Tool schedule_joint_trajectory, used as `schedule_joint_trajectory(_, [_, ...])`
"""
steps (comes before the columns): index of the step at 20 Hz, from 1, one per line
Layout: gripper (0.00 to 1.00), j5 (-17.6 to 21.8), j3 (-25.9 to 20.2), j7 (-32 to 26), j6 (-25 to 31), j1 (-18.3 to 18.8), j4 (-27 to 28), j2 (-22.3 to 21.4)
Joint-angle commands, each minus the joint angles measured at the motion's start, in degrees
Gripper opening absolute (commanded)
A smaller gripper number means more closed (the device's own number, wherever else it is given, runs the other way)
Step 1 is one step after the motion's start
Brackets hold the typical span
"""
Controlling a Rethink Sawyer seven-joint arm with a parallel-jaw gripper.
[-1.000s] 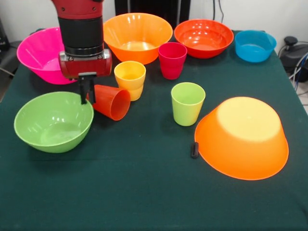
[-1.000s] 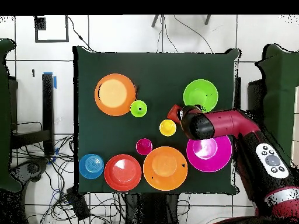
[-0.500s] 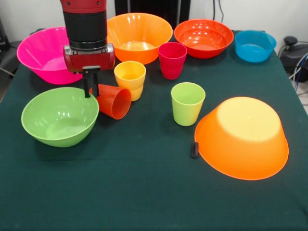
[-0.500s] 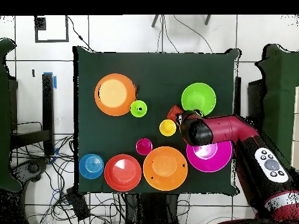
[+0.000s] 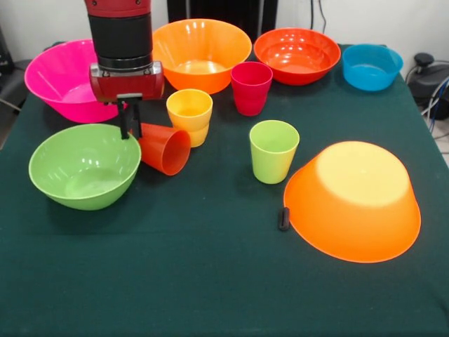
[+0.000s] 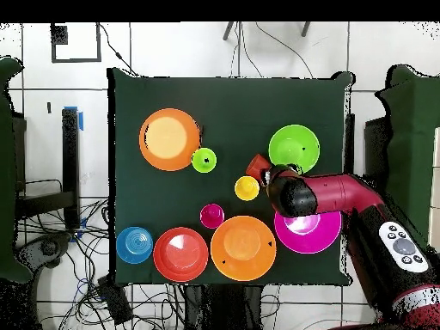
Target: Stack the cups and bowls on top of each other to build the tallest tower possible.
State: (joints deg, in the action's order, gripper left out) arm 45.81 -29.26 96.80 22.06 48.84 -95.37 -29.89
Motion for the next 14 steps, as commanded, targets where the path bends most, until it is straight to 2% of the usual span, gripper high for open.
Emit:
schedule_joint_trajectory(1, [0.0,-1.47,-0.7,-0.6,2.1,0.07,0.5,2.3])
schedule_joint_trajectory(7, [0.0,-3.83,-1.17,-0.84,4.02,-0.61,0.57,-0.4])
schedule_joint_trajectory(14, [0.0,-5.84,-2.84,-3.55,6.16,-0.94,5.35,1.3])
